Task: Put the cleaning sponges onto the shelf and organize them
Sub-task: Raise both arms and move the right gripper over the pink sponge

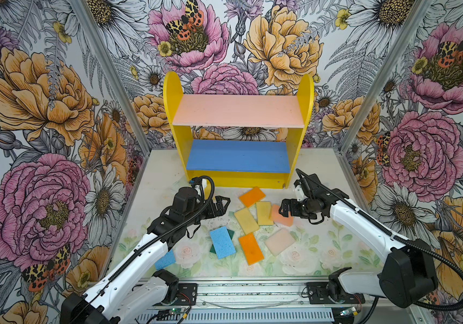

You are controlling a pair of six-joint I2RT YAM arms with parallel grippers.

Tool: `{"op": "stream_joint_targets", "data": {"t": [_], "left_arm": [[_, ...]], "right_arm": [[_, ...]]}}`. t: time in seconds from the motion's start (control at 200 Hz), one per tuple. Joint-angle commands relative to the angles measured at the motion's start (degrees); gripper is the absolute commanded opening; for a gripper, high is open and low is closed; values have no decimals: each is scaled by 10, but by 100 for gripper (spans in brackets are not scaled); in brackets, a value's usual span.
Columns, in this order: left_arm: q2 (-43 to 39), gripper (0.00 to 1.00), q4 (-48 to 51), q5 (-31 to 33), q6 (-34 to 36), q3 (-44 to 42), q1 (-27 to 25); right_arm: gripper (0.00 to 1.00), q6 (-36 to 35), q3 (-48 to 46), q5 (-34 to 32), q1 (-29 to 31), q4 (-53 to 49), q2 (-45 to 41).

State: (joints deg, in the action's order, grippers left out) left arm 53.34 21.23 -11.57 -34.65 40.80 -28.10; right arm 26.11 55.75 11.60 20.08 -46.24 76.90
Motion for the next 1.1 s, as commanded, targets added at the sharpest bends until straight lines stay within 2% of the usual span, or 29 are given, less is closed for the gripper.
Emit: {"op": "stream_joint_targets", "data": {"t": [0.0, 0.235, 0.425, 0.78, 1.095], "left_arm": [[-10, 99, 6, -13, -13, -14, -5], [-30, 99, 5, -6, -23, -37, -11], [-35, 99, 5, -10, -22, -43, -11], [-44, 99, 6, -31, -30, -46, -13], [-47, 99, 5, -17, -39, -45, -32]], "right_arm": [[99, -1, 0, -18, 2, 1, 28], [99, -3, 14, -11, -1, 18, 77], [99, 4, 14, 45, -29, 59, 112], [99, -16, 51, 91, -73, 113, 161], [99, -53, 58, 143, -87, 155, 183]]}}
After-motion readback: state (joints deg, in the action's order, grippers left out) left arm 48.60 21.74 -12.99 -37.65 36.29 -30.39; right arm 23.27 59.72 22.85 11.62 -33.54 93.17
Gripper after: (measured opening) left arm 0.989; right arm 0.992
